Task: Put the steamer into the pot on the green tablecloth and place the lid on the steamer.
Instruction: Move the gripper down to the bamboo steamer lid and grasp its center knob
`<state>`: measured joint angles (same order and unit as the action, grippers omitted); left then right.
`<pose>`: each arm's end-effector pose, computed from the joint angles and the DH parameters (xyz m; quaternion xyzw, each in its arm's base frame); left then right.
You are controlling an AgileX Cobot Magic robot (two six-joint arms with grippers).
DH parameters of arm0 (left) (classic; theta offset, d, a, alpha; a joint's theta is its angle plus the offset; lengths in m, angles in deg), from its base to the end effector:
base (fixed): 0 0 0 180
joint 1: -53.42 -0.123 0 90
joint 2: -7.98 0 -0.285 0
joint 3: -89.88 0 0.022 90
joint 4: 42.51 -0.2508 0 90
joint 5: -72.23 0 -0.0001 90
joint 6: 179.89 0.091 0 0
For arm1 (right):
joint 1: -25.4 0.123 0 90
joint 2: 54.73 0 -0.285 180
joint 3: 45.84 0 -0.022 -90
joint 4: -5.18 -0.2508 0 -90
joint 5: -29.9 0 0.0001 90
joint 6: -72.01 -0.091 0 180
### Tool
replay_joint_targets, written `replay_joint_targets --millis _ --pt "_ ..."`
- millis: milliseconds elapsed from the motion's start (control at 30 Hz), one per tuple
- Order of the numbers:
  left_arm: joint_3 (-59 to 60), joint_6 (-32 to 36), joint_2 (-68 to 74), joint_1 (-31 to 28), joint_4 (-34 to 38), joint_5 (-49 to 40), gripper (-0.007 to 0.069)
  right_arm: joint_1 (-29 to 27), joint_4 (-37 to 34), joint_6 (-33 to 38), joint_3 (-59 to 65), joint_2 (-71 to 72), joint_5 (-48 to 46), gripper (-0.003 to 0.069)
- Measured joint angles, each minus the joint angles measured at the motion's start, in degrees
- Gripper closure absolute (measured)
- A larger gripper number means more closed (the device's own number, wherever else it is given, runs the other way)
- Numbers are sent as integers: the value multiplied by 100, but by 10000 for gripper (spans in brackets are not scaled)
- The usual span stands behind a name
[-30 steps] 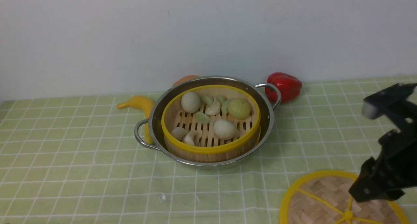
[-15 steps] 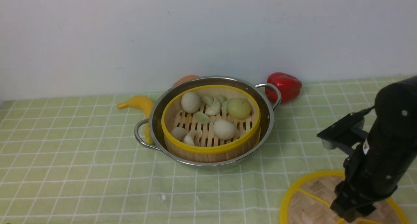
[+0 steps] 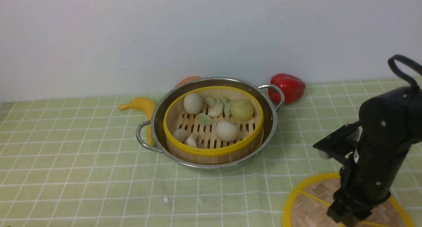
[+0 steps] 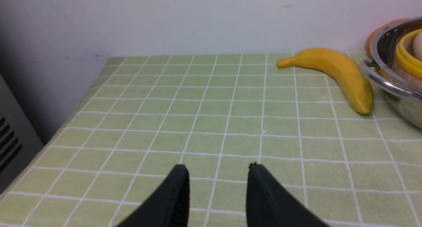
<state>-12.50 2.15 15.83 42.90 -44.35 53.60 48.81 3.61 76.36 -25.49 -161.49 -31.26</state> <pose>0.0531 0.0108 0.1814 -0.0495 0.7869 0.0806 0.6097 0.2582 0.1142 0.1721 0.2320 -0.9700 0.0006 0.0730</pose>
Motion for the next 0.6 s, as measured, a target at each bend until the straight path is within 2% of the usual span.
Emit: replay_joint_targets --millis 33,67,133,300,467,600 --pt "0 0 0 0 0 0 382 0 0 -15 0 0 -1 425" --pt "0 0 0 0 0 0 382 0 -33 -155 -6 0 -47 480" --pt "0 0 0 0 0 0 382 0 -40 -290 -19 0 -75 513" --pt "0 0 0 0 0 0 382 1 69 -768 -12 85 -99 513" --pt "0 0 0 0 0 0 382 1 569 -1304 20 785 -193 513" --pt "0 0 0 0 0 0 382 1 853 -1381 -125 1355 -239 513"
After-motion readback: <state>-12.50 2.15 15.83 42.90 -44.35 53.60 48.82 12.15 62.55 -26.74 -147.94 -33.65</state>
